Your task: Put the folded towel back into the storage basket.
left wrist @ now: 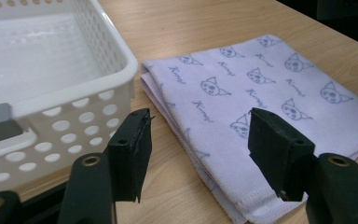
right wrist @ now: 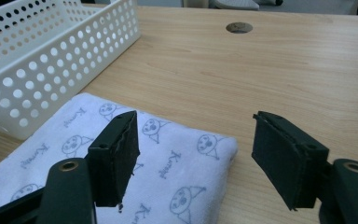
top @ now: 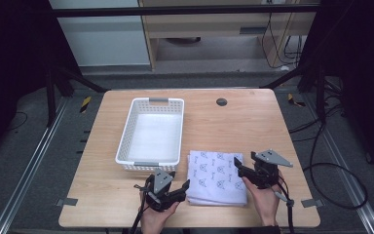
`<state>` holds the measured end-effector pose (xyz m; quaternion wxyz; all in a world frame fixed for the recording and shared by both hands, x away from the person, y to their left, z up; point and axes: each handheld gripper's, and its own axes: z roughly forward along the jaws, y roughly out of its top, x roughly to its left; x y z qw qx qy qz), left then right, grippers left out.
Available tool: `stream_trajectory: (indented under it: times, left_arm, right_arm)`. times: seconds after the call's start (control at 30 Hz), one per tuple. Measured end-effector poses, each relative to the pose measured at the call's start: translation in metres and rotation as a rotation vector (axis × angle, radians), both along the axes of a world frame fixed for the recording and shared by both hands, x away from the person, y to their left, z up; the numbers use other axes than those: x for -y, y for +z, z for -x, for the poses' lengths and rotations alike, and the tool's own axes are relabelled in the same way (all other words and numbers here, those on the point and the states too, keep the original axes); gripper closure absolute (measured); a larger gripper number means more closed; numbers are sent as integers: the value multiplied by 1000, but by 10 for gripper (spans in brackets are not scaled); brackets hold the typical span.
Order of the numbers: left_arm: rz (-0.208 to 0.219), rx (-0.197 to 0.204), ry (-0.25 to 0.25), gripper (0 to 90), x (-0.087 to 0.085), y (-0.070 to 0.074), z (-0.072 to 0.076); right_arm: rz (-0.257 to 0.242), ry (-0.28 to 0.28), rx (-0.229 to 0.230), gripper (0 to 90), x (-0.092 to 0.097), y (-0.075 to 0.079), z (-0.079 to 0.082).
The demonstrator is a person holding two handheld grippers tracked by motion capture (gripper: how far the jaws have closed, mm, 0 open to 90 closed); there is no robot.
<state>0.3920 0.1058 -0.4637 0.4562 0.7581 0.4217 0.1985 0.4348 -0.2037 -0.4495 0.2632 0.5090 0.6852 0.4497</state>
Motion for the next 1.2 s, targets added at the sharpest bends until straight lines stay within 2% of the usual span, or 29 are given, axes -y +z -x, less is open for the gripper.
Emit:
stream_trajectory:
  times: [0.27,0.3,0.43,0.57,0.6,0.83,1.1,1.2]
  left_arm:
    - [-13,-25,-12,423,11,-5,-8]
    - [-13,-35,-14,426,13,-7,-10]
    - [-42,-48,-20,424,19,-12,-15]
    - [-54,-64,-21,419,22,-17,-18]
    - [-58,-70,-20,418,24,-19,-19]
    - [-74,-102,-19,400,28,-28,-24]
    - [-75,-120,-17,381,30,-35,-26]
    - [-79,-125,-17,376,31,-36,-26]
  right_arm:
    - [9,13,-29,382,0,-3,-9]
    - [12,10,-45,394,0,-5,-12]
    - [19,3,-71,406,1,-10,-16]
    - [46,1,-92,413,1,-16,-20]
    - [65,-1,-103,422,0,-19,-23]
    - [61,-10,-143,454,3,-28,-28]
    - [74,9,-192,489,2,-42,-35]
    - [56,13,-209,495,3,-46,-36]
